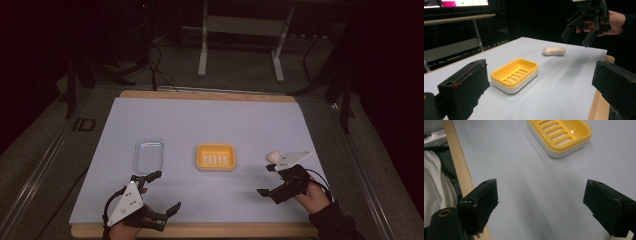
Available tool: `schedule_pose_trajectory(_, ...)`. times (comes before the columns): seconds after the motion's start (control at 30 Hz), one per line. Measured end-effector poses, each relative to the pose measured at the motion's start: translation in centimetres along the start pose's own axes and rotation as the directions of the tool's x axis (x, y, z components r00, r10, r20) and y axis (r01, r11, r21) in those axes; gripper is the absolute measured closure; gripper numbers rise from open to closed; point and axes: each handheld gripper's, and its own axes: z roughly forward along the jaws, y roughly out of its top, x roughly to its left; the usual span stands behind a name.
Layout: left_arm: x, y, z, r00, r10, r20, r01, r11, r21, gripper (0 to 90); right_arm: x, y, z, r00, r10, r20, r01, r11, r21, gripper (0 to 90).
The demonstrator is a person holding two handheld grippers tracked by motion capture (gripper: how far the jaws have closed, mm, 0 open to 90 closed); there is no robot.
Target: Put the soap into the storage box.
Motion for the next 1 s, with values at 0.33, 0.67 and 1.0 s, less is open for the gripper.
schedule_pose_trajectory(0.33,0.0,0.0,0.0,1.0000,0.009,-0.003,-0.009,0.9999,0.011,0.8,-0.3,0.1,0.3,0.9996,0.002,-0.030,0.002,0.992,0.129,12.2)
schedule_pose_trajectory(0.67,0.1,0.0,-0.1,1.0000,-0.007,-0.003,0.007,1.0000,-0.002,0.8,-0.6,0.0,0.7,0.9990,0.032,-0.033,-0.023,0.969,0.247,12.7)
schedule_pose_trajectory(1.0,0.1,0.0,0.0,1.0000,-0.006,0.001,0.006,1.0000,0.001,0.8,-0.9,-0.2,1.2,0.9977,0.046,-0.050,-0.026,0.938,0.347,12.9)
